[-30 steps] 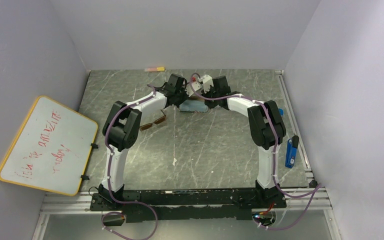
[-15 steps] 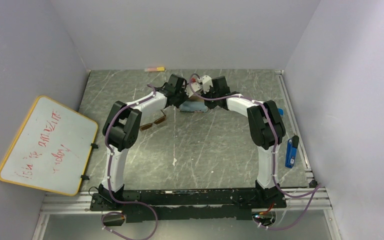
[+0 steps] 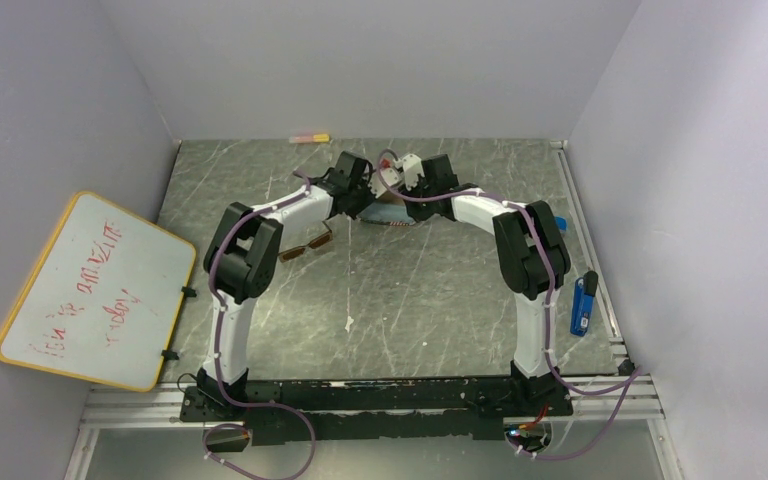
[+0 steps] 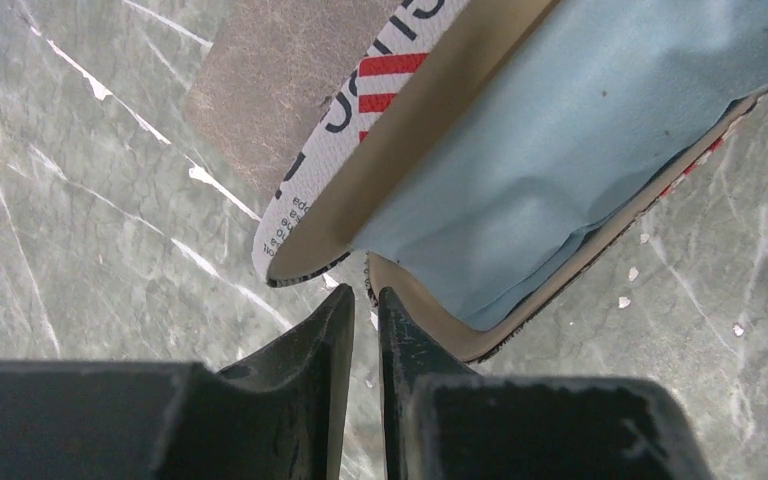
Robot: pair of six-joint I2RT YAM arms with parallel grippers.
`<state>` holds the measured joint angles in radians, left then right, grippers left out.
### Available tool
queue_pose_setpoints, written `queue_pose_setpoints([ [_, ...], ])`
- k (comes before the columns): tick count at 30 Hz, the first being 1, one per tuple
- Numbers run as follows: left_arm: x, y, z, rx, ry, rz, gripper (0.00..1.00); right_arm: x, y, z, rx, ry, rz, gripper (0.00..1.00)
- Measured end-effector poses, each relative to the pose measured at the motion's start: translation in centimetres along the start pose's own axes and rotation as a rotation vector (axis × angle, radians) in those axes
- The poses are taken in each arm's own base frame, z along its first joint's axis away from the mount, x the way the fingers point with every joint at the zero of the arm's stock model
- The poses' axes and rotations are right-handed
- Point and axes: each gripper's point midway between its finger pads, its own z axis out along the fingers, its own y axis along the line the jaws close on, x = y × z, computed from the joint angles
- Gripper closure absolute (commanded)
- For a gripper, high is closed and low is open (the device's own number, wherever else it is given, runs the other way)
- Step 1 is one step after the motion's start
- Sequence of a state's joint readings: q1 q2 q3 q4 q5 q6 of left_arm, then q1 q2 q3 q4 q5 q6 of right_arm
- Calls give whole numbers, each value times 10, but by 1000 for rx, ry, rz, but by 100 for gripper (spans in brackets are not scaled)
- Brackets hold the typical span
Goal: Organize the sunglasses
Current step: Place the glasses cleaning cloth in the sunglasses case.
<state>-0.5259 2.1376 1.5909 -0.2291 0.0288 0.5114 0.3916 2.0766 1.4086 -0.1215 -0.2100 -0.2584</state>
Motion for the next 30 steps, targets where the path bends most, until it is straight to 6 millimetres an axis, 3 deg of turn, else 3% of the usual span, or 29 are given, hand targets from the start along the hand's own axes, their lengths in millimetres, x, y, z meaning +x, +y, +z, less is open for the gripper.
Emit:
queue_pose_setpoints([
  [13, 7, -3, -11, 2, 9, -8, 79, -3, 12, 0, -31, -3, -11, 66],
  [25, -7, 1, -28, -10, -33, -8, 79, -20, 4, -20, 90, -36, -41, 64],
  [28, -5, 1, -30, -13, -35, -8, 75, -20, 3, -22, 113, -32, -49, 64],
  [30, -2, -1, -33, -12, -33, -9, 66, -19, 5, -24, 117, -26, -59, 64],
])
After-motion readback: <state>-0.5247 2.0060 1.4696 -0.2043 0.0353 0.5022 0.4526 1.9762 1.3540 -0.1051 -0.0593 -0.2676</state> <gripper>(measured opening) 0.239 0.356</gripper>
